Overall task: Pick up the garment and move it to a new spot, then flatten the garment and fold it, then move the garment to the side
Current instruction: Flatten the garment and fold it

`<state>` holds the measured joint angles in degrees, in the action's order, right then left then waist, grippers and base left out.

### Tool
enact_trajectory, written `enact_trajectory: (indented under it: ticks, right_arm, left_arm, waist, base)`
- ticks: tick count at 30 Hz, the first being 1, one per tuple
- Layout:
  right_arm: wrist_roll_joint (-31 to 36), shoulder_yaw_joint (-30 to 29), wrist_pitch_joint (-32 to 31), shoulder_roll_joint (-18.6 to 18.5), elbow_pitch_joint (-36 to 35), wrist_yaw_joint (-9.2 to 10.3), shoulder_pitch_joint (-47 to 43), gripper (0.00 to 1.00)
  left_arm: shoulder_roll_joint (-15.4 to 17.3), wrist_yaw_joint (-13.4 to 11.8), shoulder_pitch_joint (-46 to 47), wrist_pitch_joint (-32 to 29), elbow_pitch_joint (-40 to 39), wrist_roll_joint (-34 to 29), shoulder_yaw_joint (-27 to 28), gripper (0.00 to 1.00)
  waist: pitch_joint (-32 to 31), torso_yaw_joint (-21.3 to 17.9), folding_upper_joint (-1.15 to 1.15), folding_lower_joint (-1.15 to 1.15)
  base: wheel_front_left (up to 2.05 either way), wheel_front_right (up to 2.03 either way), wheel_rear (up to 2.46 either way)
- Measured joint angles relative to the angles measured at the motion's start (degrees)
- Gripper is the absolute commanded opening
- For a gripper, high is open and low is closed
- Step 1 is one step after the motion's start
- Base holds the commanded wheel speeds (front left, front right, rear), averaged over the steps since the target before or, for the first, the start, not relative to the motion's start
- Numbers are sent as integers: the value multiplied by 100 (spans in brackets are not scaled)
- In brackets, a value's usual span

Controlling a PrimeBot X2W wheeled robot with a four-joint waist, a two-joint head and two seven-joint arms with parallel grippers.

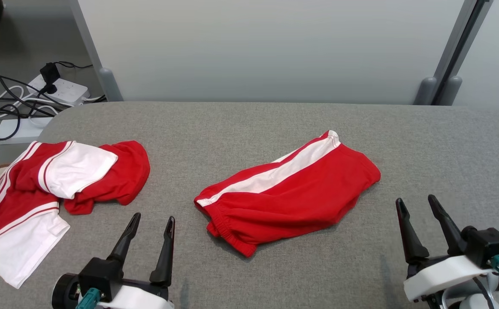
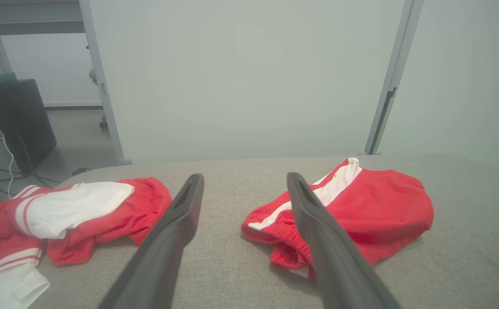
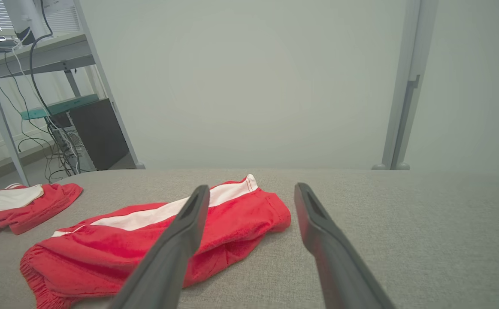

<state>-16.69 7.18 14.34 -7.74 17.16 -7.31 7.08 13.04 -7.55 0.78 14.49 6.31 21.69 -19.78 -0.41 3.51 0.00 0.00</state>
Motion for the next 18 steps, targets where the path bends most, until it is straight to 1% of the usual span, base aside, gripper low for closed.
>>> enact_trajectory:
  ticks: [4,7,9,12,15,18]
  right_arm:
    - [-154,-2,0,15,27,0,-117,100]
    - [-552,43,-1,16,268,0,-88,100]
    - [-1002,99,-1,14,541,0,42,100]
    - [-1786,141,-94,-15,983,1,447,100]
    - [-2499,235,-412,-88,1418,5,948,100]
    - [-2963,330,-758,-199,1911,7,1418,100]
  left_arm:
    - [-144,132,-64,0,-18,-205,111,100]
    - [-224,189,-65,0,-41,-326,187,100]
    - [-296,213,-65,1,-54,-416,230,100]
    - [-339,356,-63,0,-55,-525,238,100]
    - [-388,450,-56,0,-51,-615,260,100]
    - [-478,512,-53,0,-19,-701,257,100]
  waist:
    - [33,-16,0,0]
    - [77,-3,0,0]
    - [123,16,0,0]
    - [185,73,0,0]
    - [248,152,0,0]
    - [303,246,0,0]
  base:
    - [0,0,0]
    - [0,0,0]
    - [0,0,0]
    - [0,0,0]
    - [0,0,0]
    - [0,0,0]
